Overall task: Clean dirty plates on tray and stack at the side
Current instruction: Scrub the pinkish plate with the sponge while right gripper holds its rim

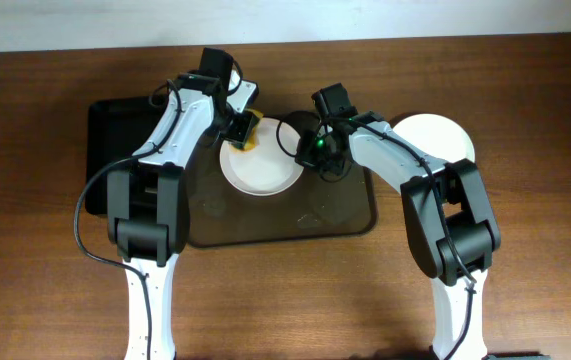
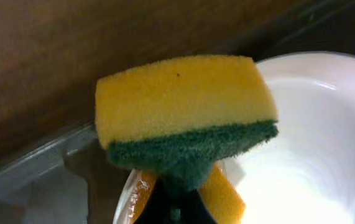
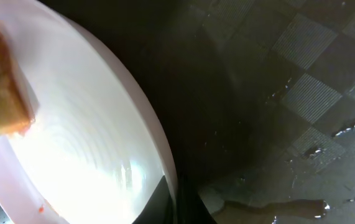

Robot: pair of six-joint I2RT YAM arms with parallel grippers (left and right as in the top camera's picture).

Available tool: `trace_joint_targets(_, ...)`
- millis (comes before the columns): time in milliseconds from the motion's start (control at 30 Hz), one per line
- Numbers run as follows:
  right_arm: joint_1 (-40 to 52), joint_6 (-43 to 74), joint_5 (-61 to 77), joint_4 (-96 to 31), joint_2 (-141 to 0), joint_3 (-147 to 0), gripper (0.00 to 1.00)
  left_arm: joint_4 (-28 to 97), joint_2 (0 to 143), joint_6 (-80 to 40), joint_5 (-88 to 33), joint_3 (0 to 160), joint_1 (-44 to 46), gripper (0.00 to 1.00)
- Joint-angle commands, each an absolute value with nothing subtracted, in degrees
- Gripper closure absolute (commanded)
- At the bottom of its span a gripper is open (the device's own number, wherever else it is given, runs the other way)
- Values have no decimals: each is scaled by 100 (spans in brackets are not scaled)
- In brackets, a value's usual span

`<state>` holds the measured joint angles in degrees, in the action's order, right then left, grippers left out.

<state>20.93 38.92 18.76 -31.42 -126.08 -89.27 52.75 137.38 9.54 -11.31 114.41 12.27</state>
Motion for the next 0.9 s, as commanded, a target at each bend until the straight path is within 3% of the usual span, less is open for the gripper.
trace_joint_targets(0, 2104, 3927, 1890, -3118, -12713, -8908, 96, 6160, 14094, 888, -491, 11406, 1236, 100)
trace_joint_targets(100, 2104, 3924, 1907, -3120, -12713, -8908, 96, 6947, 14094, 963, -576, 11406, 1238, 100)
trace_joint_targets(267, 2104, 3927, 1951, -3098, -12713, -8908, 96, 7743, 14094, 2416, -1883, 11406, 1273, 100)
trace_joint_targets(567, 2104, 3924, 1951, -3100, -12713, -8908, 96, 6340, 14234, 2919, -1671, 11406, 1865, 100)
trace_joint_targets(667, 2104, 3927, 1951, -3100, -12713, -8910, 96, 5714, 14414, 2521, -1553, 11406, 1846, 100)
trace_joint_targets(867, 2104, 3924, 1951, -3103, -12713, -8910, 96, 5057, 14424, -281, 362, 11406, 1557, 100)
